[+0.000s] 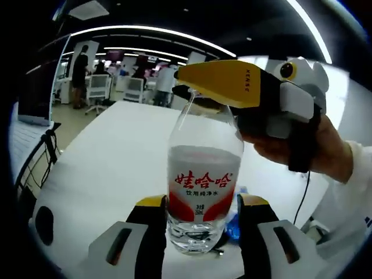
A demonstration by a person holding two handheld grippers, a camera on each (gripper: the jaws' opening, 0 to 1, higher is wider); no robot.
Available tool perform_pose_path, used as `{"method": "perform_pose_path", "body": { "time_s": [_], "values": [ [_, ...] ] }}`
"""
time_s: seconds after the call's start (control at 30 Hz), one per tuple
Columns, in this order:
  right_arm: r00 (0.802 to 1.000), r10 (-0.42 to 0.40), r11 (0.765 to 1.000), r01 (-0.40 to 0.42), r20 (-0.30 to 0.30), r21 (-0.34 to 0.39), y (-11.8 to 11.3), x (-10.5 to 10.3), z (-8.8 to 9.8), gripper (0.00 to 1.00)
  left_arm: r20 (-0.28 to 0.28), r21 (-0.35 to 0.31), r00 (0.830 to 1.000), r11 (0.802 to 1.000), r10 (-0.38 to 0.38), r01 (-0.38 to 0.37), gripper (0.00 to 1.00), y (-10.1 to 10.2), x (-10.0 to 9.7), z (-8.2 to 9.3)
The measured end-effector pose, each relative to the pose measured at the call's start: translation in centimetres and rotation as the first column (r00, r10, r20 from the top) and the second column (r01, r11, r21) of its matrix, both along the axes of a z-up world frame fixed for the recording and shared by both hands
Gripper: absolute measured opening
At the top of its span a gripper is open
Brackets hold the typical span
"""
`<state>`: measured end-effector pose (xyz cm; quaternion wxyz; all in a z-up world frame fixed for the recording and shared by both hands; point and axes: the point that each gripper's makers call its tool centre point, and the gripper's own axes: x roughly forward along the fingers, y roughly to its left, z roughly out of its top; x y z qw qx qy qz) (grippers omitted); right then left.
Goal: Arrange the tabletop items into an orderly group along one side of the table until the central work area is clear of visible clutter.
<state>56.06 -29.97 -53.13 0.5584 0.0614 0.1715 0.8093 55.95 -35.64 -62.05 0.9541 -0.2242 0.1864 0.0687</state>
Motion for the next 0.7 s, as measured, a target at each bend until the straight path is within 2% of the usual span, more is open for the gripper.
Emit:
{"method": "perform_pose_path", "body": {
  "time_s": [0.03,0.1,0.27,0.33,0.5,0.7],
  "values": [
    [1.000,-0.003,1.000,0.003,0.001,-0.002,0.1,0.3,-0.2,0.19,-0.016,-0.021,1.000,1.000,0.003,-0.003,0.62,0.0,-0.1,-0.4],
    [1.000,-0.004,1.000,0.004,0.009,0.004,0.3,0.6,-0.3,0.19,-0.057,0.015,0.998,1.000,0.009,-0.008,0.70,0.4,-0.2,-1.5],
    [1.000,-0.018,0.999,0.018,-0.004,0.027,1.0,2.2,-0.1,0.20,-0.061,0.085,0.998,0.996,0.030,-0.025,0.80,1.6,0.0,-1.5],
    [1.000,-0.022,0.999,0.022,0.002,0.041,1.2,2.6,0.1,0.20,-0.065,0.083,0.997,0.996,0.034,-0.028,0.81,1.8,-0.1,-1.7],
    [0.999,-0.037,0.998,0.036,0.018,0.058,1.8,4.0,-0.1,0.20,-0.076,0.010,0.995,0.998,0.063,-0.062,0.78,2.3,-0.5,-2.3],
    [0.997,-0.054,0.997,0.051,0.052,0.062,2.5,6.4,-1.0,0.20,-0.069,0.003,0.994,0.997,0.083,-0.083,0.79,2.7,-0.4,-2.6]
  ]
}}
